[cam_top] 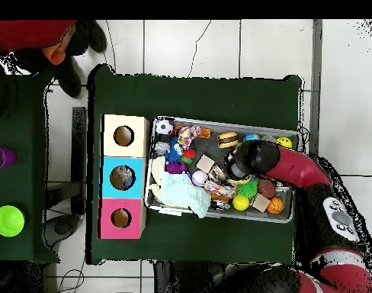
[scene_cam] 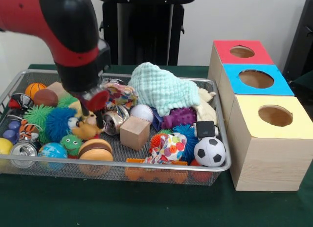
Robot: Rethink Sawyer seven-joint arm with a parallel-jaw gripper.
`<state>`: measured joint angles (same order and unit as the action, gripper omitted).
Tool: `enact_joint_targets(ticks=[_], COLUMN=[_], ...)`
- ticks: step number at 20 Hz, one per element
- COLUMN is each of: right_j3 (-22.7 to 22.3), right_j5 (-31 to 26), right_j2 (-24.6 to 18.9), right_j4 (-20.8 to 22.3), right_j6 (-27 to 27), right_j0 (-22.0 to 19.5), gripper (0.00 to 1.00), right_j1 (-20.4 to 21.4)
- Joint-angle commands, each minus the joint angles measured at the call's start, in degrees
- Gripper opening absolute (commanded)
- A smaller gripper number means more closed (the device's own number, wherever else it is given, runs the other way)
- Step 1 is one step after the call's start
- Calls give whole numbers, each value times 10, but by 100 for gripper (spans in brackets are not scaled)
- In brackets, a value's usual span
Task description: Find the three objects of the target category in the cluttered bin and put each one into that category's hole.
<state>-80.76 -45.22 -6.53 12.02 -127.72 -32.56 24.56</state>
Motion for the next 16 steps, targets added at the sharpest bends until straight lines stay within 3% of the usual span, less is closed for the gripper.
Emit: enact_joint_targets(ticks=[1, 5, 16], right_j3=[-56, -62, -62], right_j5=[-122, -153, -113], right_j2=[-38, -52, -88], right_j4=[29, 30, 54], right_j6=[199, 211, 216], right_j0=[-51, -70, -113], gripper=[100, 100, 100], right_j1=[125, 149, 105])
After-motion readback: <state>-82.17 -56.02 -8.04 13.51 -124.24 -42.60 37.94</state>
